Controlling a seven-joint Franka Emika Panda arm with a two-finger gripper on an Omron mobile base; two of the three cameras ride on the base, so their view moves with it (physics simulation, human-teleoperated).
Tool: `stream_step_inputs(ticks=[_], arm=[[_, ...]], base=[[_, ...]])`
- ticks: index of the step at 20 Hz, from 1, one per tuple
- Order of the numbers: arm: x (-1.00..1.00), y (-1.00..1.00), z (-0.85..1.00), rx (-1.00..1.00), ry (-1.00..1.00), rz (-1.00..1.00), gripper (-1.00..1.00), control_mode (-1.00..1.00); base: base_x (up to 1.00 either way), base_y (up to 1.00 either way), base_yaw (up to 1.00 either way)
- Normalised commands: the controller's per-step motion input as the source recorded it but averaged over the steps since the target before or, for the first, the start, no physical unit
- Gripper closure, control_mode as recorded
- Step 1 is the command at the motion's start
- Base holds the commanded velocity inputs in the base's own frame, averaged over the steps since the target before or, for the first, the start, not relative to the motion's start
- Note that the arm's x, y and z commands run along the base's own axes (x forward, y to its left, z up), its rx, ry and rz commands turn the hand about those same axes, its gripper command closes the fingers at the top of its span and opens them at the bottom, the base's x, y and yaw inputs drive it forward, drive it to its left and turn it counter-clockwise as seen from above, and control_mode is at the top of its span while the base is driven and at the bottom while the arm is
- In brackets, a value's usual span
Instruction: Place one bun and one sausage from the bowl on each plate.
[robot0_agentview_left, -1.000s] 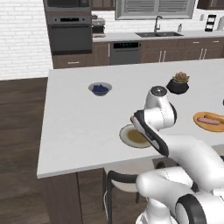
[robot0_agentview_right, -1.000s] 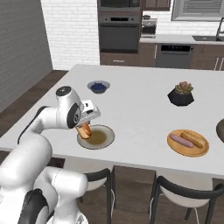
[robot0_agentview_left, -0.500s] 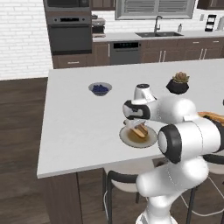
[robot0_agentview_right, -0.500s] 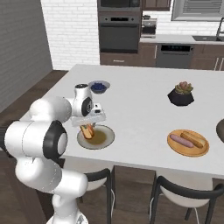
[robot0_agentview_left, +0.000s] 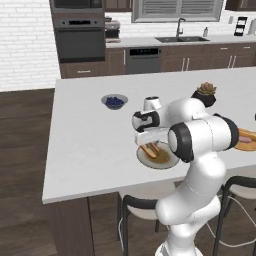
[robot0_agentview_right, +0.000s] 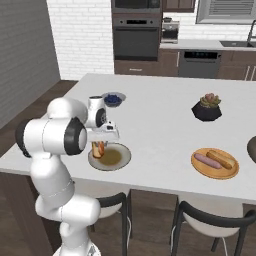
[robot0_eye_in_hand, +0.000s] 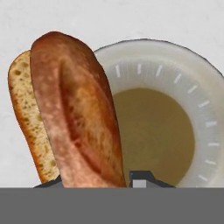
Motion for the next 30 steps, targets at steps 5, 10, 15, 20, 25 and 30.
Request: stream_step_inputs(ticks=[5, 10, 15, 20, 25, 30], arm=[[0.0, 0.0, -0.41, 0.0, 0.0, -0.09, 1.0, -1.0], [-0.05, 0.0, -0.19, 0.0, 0.07, -0.05, 1.0, -1.0], [0.0, 0.01, -0.14, 0.0, 0.0, -0.01, 1.0, -1.0], [-0.09, 0.01, -0.19, 0.0, 0.0, 0.0, -1.0, -1.0], [-0.2, 0.0, -0.04, 0.0, 0.0, -0.03, -1.0, -1.0], [-0.17, 0.0, 0.0, 0.0, 0.0, -0.01, -1.0, -1.0]], base=[[0.0, 0.0, 0.0], [0.0, 0.0, 0.0], [0.0, 0.0, 0.0], [0.0, 0.0, 0.0], [0.0, 0.0, 0.0], [0.0, 0.0, 0.0]])
